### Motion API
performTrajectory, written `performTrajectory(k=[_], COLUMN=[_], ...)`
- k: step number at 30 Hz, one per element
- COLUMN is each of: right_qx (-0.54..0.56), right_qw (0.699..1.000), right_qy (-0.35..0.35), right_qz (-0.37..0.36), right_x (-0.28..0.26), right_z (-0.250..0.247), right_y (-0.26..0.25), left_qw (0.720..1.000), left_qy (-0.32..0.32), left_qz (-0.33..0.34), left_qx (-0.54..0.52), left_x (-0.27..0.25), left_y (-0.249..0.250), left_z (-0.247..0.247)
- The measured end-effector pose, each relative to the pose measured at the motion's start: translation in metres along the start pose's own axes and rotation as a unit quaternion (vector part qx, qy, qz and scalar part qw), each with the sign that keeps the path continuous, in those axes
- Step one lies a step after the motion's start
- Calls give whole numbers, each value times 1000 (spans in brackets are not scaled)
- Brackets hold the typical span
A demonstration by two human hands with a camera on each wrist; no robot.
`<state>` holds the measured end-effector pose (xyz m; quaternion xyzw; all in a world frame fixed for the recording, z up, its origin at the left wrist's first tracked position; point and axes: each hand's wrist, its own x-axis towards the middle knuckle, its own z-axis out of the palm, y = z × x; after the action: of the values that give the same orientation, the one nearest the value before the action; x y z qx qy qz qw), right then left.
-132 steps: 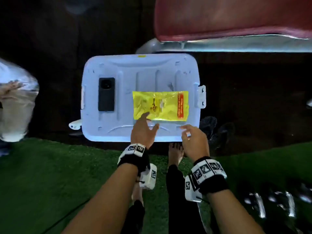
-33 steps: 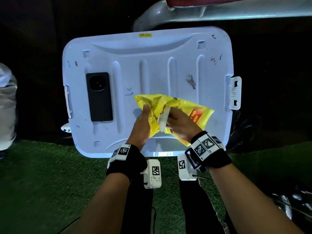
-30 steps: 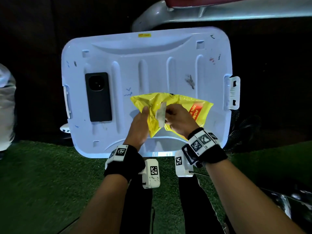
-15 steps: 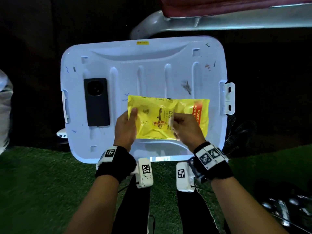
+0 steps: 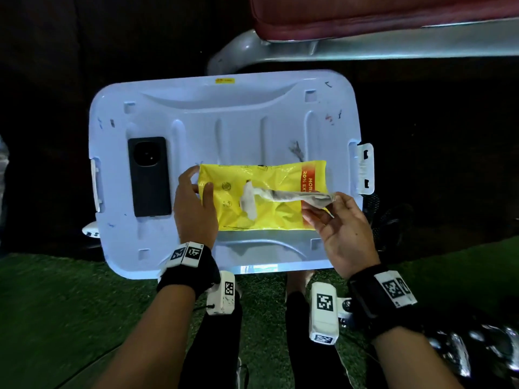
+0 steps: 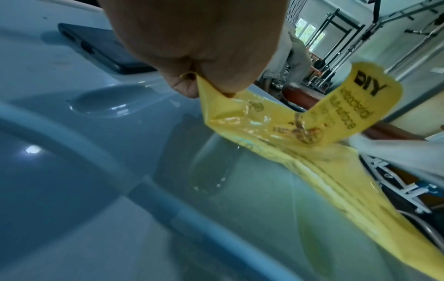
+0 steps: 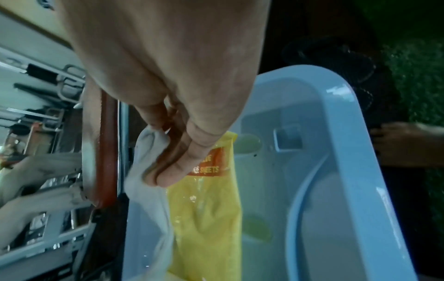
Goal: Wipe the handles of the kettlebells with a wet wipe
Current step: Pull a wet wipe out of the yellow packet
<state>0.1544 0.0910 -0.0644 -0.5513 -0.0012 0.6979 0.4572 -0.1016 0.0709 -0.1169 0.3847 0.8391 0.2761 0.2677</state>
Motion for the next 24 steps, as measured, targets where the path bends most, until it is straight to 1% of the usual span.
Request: performTrajectory(k=[2, 4, 5, 7, 8, 9, 10, 11, 13, 14, 15, 16, 17, 18, 19, 21, 22, 23, 24], right_qx=[56, 56, 28, -72, -137, -206, -277, -353, -493, -534, -559, -575, -587, -601, -628, -693, -711, -716, -715], right_qw=[997, 994, 993, 989, 981, 968, 948, 919, 838, 802, 773, 751, 736, 722, 699, 638, 616, 605, 602], right_qy=[42, 76, 86, 90, 86, 80, 71, 64, 53, 49, 48, 49, 50, 48, 38, 0, -13, -15, -11], right_qz=[-29, -61, -73, -93, -105, -119, -138, -163, -228, -263, -296, -320, -334, -340, -339, -335, -339, -347, -356], right_x=[4, 9, 12, 16, 19, 21, 23, 25, 27, 27, 26, 25, 25, 24, 24, 25, 26, 28, 29], right_z=[-2, -6, -8, -9, -10, -9, -9, -9, -10, -9, -8, -6, -5, -5, -5, -6, -8, -8, -7], right_y=[-4, -11, -13, -13, -11, -8, -4, -1, 8, 12, 16, 21, 26, 30, 32, 36, 37, 37, 36], left_qw=[1000, 1000, 999, 993, 987, 984, 986, 989, 982, 973, 965, 961, 961, 964, 969, 975, 976, 976, 976], left_qy=[8, 12, 20, 67, 93, 99, 73, 20, -93, -130, -154, -166, -169, -168, -166, -159, -158, -159, -164], left_qz=[8, 8, 10, 38, 64, 92, 115, 132, 166, 189, 209, 217, 211, 193, 173, 145, 140, 134, 127], left_qx=[9, 19, 33, 89, 112, 112, 91, 58, 16, 16, 28, 44, 59, 65, 63, 63, 64, 63, 60], left_x=[1, 2, 1, -5, -10, -16, -23, -30, -46, -51, -55, -55, -54, -50, -46, -36, -32, -27, -23], left_y=[-1, -1, 1, 7, 11, 16, 22, 29, 41, 46, 49, 51, 53, 55, 55, 55, 55, 55, 55], left_z=[0, -3, -4, -9, -10, -11, -10, -6, 4, 11, 18, 24, 29, 34, 37, 43, 45, 47, 48])
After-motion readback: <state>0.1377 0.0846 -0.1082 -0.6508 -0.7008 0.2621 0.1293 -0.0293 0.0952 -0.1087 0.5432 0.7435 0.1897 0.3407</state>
